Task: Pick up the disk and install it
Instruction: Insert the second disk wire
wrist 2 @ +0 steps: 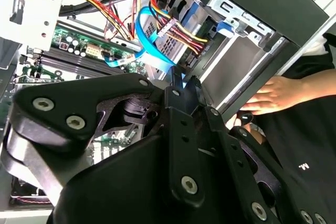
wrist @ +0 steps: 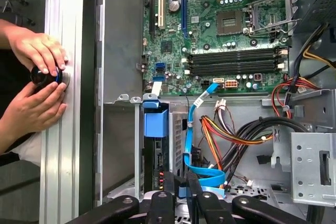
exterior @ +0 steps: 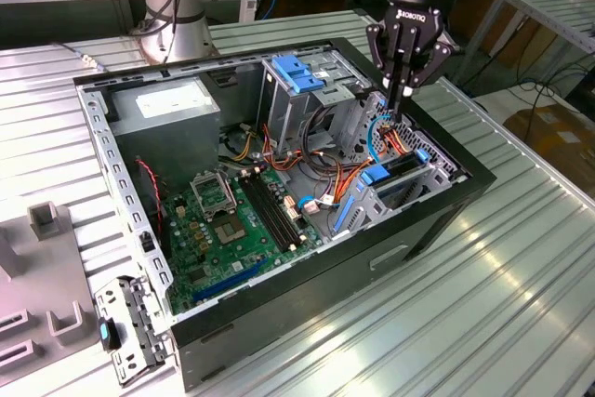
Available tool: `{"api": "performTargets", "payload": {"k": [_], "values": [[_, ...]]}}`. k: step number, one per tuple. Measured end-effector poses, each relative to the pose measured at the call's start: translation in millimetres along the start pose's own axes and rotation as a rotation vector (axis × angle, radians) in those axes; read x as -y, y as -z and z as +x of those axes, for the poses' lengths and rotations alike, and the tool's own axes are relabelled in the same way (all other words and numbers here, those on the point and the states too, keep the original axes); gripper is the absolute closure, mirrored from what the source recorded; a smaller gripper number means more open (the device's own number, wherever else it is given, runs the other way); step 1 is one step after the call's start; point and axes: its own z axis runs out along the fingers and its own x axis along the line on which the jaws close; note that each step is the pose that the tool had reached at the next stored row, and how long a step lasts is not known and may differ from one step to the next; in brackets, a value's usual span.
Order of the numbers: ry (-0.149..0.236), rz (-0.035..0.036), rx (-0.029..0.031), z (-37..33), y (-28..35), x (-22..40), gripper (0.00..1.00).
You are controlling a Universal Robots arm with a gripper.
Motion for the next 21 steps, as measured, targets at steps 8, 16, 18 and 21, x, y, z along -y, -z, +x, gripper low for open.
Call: {"api": "performTargets", "payload": {"k": [8, 16, 18, 21], "values": [[-0.002, 0.0004, -0.0292, -3.2, -8.4, 0.6, 0.76], [-0.006, 0.0027, -0.0765, -4.3, -12.6, 0.9, 0.84], [-0.006, 0.0026, -0.0762, -4.6, -13.3, 0.9, 0.84], [-0.006, 0.0026, -0.0762, -5.0, -14.7, 1.0, 0.84]]}}
